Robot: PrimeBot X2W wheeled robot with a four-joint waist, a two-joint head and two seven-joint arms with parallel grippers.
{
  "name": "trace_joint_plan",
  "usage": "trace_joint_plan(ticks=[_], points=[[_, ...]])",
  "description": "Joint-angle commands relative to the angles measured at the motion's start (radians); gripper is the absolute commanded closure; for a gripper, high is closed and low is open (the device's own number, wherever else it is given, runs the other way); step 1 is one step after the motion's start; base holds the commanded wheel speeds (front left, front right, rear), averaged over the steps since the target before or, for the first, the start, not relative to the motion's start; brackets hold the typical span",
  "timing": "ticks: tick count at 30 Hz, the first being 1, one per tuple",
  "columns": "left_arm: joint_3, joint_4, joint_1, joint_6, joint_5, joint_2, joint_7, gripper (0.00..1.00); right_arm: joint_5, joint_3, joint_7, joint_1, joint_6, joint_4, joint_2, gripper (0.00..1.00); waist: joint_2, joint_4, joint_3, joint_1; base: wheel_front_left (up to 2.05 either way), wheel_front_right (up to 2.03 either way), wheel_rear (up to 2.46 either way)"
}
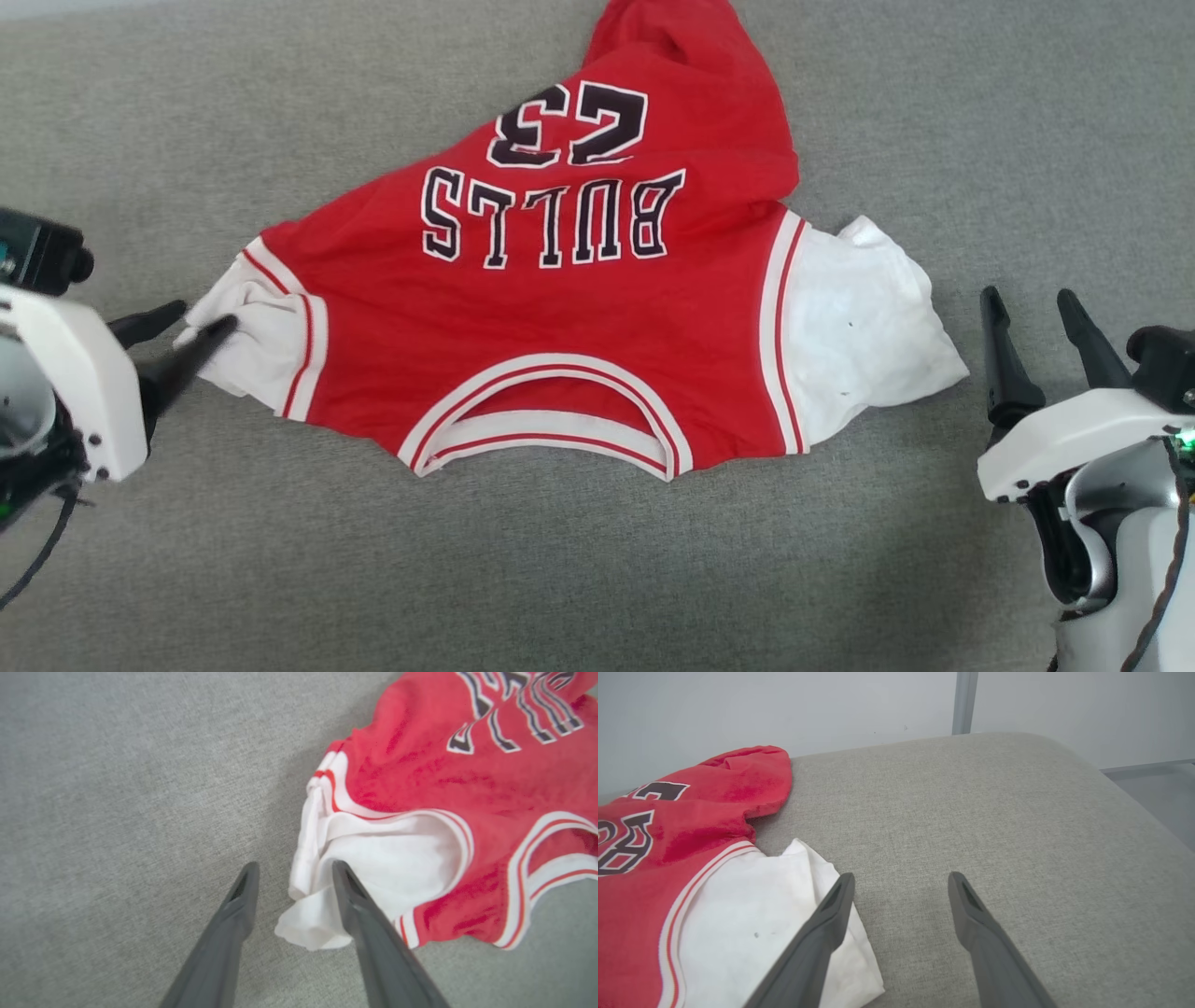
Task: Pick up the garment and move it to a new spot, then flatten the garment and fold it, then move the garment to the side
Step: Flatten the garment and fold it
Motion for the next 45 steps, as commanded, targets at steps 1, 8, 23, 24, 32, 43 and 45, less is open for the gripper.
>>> trace_joint_plan(ticks=[1, 8, 23, 24, 32, 43, 45], points=[[-0.003, -0.004, 0.019, 0.002, -0.008, 0.011, -0.023, 0.0, -0.009, 0.001, 0.005, 0.013, 0.0, -0.004, 0.0, 0.0, 0.0, 0.007, -0.01, 0.0, 0.0, 0.0, 0.0], [0.009, 0.011, 0.092, 0.002, -0.018, -0.001, -0.267, 0.0, -0.08, 0.031, 0.074, 0.045, 0.0, -0.043, 0.0, 0.0, 0.0, 0.057, -0.056, 0.0, 0.0, 0.0, 0.0], [0.718, 0.013, 0.588, 0.087, 0.492, -0.415, -0.382, 0.0, -0.08, 0.301, 0.385, 0.206, 0.0, -0.197, -0.277, 0.0, 0.0, 0.179, -0.165, 0.0, 0.0, 0.0, 0.0], [0.773, -0.008, 0.64, 0.087, 0.545, -0.454, -0.382, 0.0, -0.067, 0.305, 0.407, 0.214, 0.0, -0.209, -0.306, 0.0, 0.0, 0.19, -0.169, 0.0, 0.0, 0.0, 0.0], [1.083, -0.102, 0.869, 0.04, 0.856, -0.676, -0.382, 0.0, 0.054, 0.395, 0.545, 0.213, 0.0, -0.267, -0.51, 0.0, 0.0, 0.261, -0.17, 0.0, 0.0, 0.0, 0.0], [1.168, -0.133, 0.901, 0.0, 0.95, -0.783, -0.382, 0.0, 0.158, 0.5, 0.643, 0.149, 0.0, -0.209, -0.673, 0.0, 0.0, 0.337, -0.115, 0.0, 0.0, 0.0, 0.0], [1.158, -0.141, 0.895, 0.001, 0.941, -0.78, -0.382, 0.0, 0.162, 0.502, 0.635, 0.151, 0.0, -0.19, -0.67, 0.0, 0.0, 0.345, -0.109, 0.0, 0.0, 0.0, 0.0]])
